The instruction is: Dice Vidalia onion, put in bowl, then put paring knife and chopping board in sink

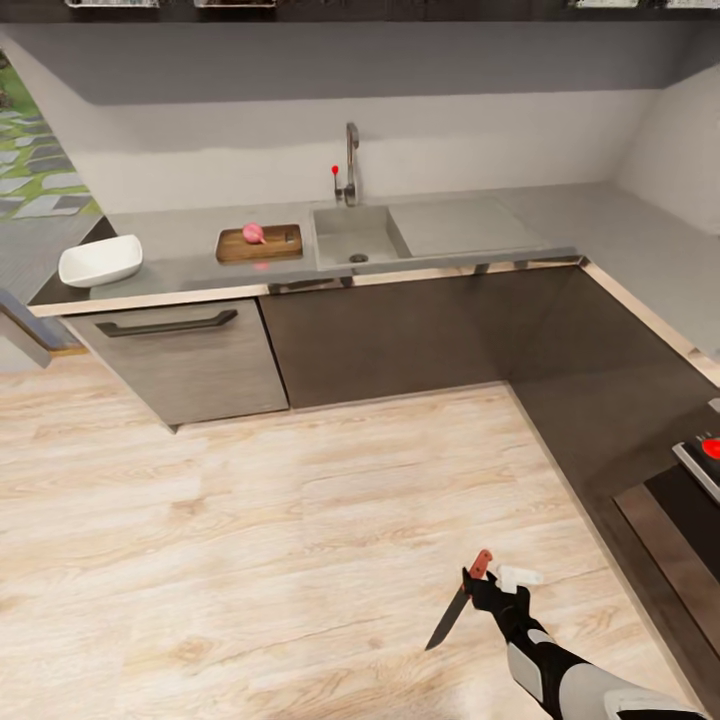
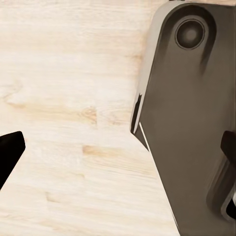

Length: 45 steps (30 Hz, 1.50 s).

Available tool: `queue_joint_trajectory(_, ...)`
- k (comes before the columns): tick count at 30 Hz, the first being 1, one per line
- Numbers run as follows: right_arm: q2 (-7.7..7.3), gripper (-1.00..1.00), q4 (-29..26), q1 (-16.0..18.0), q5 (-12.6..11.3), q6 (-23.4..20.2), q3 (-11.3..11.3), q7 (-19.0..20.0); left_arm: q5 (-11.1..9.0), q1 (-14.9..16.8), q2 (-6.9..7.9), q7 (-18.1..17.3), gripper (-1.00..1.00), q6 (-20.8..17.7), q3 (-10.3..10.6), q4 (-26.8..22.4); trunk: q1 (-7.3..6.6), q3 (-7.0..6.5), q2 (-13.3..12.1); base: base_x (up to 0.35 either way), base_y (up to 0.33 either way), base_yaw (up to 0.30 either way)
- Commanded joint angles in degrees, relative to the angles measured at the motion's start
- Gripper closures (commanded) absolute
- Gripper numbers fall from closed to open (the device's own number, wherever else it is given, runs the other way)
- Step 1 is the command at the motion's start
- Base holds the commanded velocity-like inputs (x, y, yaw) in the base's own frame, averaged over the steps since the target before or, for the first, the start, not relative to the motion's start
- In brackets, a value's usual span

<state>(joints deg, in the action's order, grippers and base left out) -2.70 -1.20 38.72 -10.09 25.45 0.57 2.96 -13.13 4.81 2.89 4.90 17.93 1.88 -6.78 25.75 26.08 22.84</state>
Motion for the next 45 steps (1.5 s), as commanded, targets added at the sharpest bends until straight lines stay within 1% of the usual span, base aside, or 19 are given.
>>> queue_joint_trajectory(1,-0.08,1.0,0.1,0.0,-0.5,0.2,0.1,0.4,-0.2,0.0,0.0,0.2,-1.0,0.2,0.2,0.1,0.03,-0.02,0.1,0.0,0.0,0.0)
queue_joint_trajectory(9,-0.5,1.0,0.1,0.0,-0.6,0.3,0.1,0.4,-0.2,0.0,0.01,0.2,-1.0,0.2,0.2,0.1,0.03,-0.73,0.1,0.0,0.0,0.0)
queue_joint_trajectory(28,-0.59,1.0,0.1,0.0,-0.6,0.3,0.1,0.4,-0.2,0.0,0.01,0.2,-1.0,0.2,0.2,0.0,0.03,-2.42,0.1,0.0,0.0,0.0)
queue_joint_trajectory(45,-0.82,1.0,0.1,0.0,-0.6,0.3,0.1,0.4,-0.3,0.0,-0.52,0.2,-1.0,0.0,0.1,-0.1,0.03,-3.94,0.1,0.0,0.0,0.0)
